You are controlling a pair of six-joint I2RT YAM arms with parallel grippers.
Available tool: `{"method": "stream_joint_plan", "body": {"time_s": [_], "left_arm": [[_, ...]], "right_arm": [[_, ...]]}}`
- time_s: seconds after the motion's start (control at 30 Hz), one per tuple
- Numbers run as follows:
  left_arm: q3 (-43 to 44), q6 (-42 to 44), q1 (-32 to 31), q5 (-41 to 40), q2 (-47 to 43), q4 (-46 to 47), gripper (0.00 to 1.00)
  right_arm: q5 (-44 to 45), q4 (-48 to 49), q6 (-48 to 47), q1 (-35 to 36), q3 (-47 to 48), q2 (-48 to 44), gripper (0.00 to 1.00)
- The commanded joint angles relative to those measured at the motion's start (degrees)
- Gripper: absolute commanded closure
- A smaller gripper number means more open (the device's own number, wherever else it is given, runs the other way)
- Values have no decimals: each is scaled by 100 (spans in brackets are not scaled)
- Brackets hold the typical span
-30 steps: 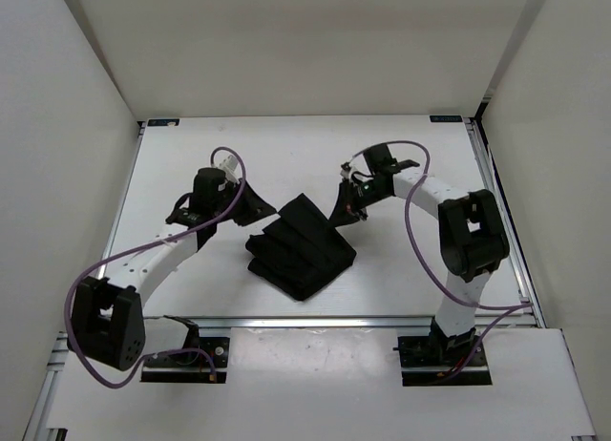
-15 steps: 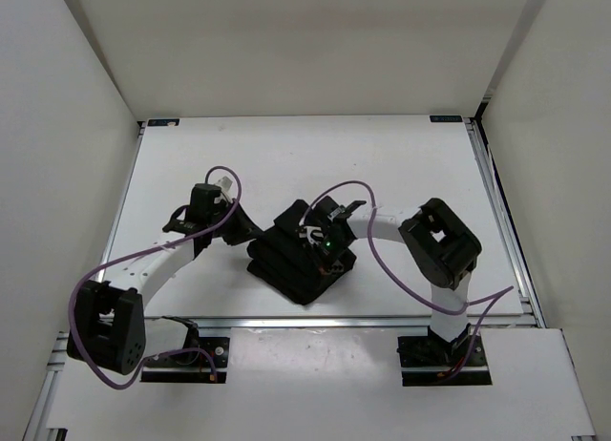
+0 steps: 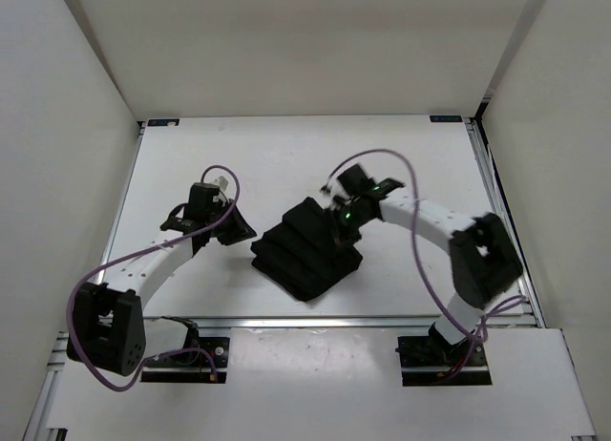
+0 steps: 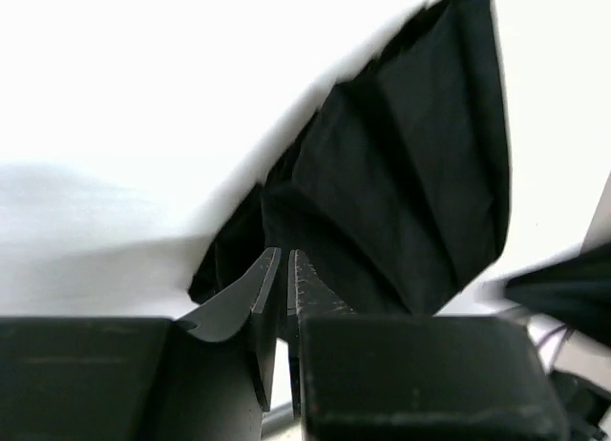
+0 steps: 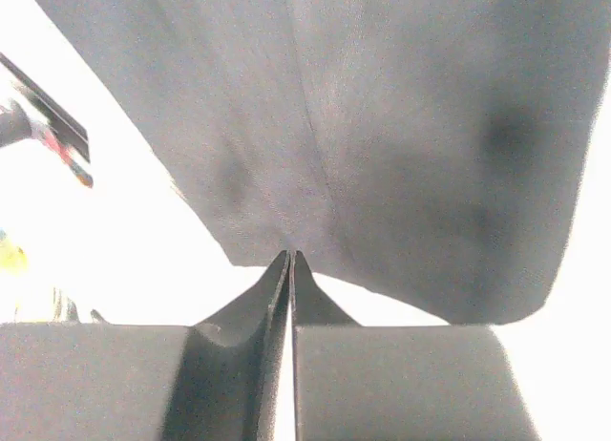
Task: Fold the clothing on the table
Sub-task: Fold the skirt
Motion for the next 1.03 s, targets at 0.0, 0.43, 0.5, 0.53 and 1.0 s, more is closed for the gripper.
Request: {"method": "stream_joint_plan", "body": {"time_s": [0.0,0.43,0.5,0.53,1.0], "left_arm": [[455,373,124,-596,-365,-292,80],[25,1331,757,-581,-700,-1137,32],[33,1550,819,-553,-682,-1172,25],[77,1639,784,-483,-586,-1198,2],[736,2183,635,-357,-172,-1795,2]], "right_arm": [[500,-170,122,-841,397,-1222,94],[849,-591,-299,-3340,-887,-2394,38],[894,-600,-334,-3542,-930,-2377,36],[903,-618,-343,-3612,-939,-2342,37],[745,-310,-96,-3350,-1176,-2342,38]]}}
